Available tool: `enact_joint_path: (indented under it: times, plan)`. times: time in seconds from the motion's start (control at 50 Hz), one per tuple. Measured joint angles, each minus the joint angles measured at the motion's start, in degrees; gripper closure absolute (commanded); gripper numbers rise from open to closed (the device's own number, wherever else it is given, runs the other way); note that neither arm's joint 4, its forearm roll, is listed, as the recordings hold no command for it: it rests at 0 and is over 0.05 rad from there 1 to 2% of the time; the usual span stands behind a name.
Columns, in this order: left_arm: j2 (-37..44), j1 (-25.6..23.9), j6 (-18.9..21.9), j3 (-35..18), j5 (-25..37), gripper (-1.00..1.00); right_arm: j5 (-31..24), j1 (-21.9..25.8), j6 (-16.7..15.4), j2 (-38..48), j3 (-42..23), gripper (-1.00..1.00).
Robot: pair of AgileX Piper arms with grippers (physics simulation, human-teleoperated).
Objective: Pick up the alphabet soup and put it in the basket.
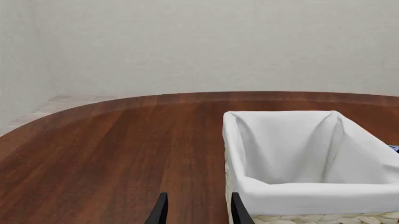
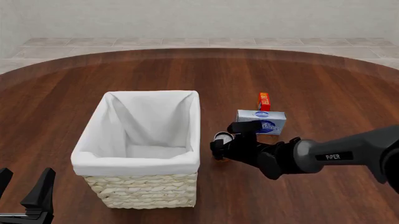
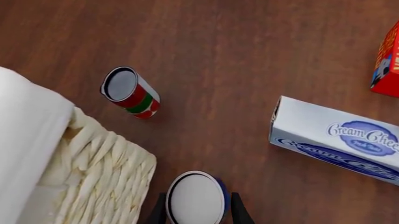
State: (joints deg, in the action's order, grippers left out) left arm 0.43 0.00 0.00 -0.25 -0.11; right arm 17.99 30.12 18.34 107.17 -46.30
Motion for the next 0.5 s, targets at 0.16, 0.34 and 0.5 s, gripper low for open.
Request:
enact_joint_path:
  times: [0.16, 0.34, 0.5]
  plan:
    - [0.00, 0.00, 0.00, 0.00, 0.00, -1.00, 0.10, -0.06, 0.19, 0.33, -0.22, -1.00]
    - [0.00, 0.00, 0.00, 0.00, 0.00, -1.00, 0.26, -0.11, 0.32, 0.74, -0.34, -1.00]
    - [0.00, 0.00, 0.00, 0.00, 0.00, -1.00, 0.45, -0.05, 0.05, 0.82, -0.34, 1.00]
